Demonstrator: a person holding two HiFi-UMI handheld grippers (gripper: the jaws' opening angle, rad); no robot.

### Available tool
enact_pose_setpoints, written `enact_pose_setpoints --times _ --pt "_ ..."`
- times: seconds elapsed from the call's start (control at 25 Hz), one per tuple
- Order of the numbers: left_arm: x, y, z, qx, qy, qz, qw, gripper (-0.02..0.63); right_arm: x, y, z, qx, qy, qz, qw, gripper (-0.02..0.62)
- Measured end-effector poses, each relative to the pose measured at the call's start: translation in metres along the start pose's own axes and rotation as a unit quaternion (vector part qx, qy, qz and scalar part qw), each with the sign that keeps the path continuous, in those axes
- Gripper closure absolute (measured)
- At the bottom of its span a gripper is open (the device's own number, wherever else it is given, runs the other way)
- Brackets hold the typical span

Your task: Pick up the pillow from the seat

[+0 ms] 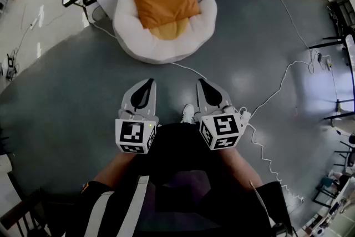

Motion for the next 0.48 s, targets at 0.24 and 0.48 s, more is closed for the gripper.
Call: enact_pose_setpoints --times 0.24,0.48 --pt "-0.008 -0.004 0.0 -0.004 -0.002 -0.001 1.0 0.6 -0.006 -0.003 0.006 -0.004 -0.002 -0.001 1.0 0.595" --pt "-0.02 -0.008 -0.007 -0.007 -0.009 0.001 0.9999 0.6 -0.023 -0.002 0.01 -0.002 -0.007 -0.01 1.0 0.594"
Point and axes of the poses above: the fingertips, and each gripper's own axes: z backward along the fingers, x to its left, y out of its underside, the point moved 1 cm from there along z, backward along the fingers, and after that the axes turned 8 degrees about -y, right-handed, at the moved point
